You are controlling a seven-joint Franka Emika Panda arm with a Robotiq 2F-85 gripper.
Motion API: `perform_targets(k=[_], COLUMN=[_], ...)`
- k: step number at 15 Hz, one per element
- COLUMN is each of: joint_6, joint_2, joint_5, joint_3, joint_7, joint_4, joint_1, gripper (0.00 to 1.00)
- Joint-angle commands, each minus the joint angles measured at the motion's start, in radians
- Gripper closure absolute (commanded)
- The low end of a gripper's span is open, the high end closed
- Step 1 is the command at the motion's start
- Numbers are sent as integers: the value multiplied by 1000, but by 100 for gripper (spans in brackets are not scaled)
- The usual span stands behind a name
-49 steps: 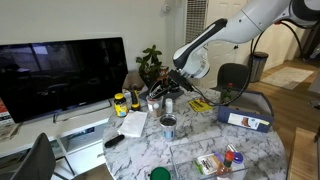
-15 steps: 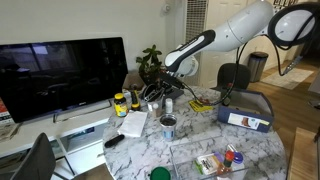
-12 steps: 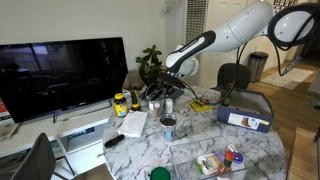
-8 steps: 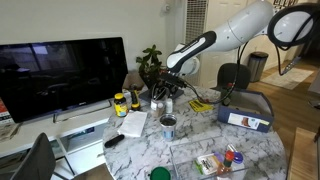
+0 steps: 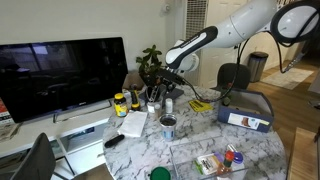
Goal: Put the black pouch on the plastic cup
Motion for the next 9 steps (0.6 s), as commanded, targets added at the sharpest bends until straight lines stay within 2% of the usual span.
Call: perform_targets(k=[1,4,6,9], joint_6=[-10,-11,1,4], joint_2=[-21,-43,-61,-88], joint_5=[0,4,18,28], joint_3=[12,13,24,38], joint_7=[14,11,-2,-22], joint_4=[-22,-44,-65,-103], joint_1=[-4,-9,-19,-30], gripper=[66,88,100,99])
